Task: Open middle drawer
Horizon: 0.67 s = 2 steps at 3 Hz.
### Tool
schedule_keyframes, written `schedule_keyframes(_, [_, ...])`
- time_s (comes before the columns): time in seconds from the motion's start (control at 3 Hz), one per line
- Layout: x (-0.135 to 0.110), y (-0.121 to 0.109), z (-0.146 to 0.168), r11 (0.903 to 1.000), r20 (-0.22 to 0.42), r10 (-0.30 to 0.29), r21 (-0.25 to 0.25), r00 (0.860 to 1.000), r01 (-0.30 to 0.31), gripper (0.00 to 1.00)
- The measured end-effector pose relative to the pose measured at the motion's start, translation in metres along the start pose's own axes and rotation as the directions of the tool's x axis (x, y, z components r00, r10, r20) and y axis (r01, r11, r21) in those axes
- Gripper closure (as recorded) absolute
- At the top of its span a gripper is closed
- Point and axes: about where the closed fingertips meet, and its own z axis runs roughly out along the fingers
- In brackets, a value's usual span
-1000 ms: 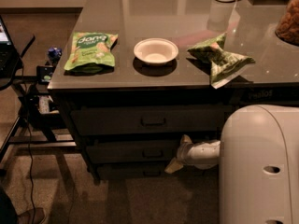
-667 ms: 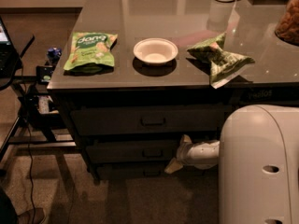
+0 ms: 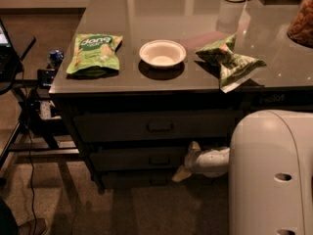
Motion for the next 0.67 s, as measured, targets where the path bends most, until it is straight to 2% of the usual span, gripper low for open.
schedule_keyframes(0.67, [-0.001, 0.0, -0.0008, 1.0, 0.0, 0.0, -0.002, 1.0, 0.0, 0.0])
